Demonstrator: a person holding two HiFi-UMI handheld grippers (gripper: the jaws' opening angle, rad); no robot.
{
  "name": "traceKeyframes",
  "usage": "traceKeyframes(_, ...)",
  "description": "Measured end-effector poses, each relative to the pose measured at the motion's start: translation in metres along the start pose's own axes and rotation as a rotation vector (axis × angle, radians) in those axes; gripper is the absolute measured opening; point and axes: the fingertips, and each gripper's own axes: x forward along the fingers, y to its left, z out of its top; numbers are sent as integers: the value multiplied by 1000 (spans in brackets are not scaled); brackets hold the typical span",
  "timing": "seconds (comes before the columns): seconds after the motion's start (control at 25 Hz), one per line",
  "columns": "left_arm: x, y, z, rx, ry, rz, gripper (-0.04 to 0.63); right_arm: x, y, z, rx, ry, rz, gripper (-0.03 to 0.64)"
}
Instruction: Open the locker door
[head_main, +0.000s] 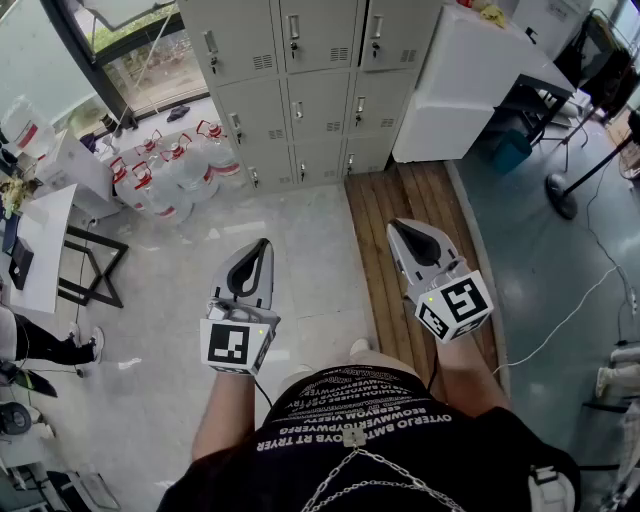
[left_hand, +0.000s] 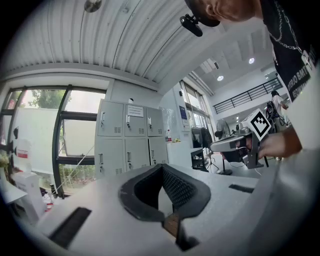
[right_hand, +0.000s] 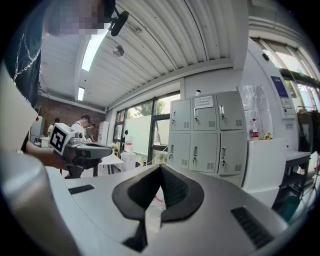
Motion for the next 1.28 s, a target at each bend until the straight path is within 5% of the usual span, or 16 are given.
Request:
traceKeyframes(0.48, 67, -46, 20, 8, 8, 26, -3, -17, -75, -5, 48, -41, 85, 2)
traceKeyframes(0.72, 74, -63, 22, 10, 18, 85, -3, -21, -93, -22, 65, -8, 166, 134)
traceKeyframes(1.28, 68, -65, -1, -11, 93, 116, -3, -6, -109, -31, 105, 0, 182, 160)
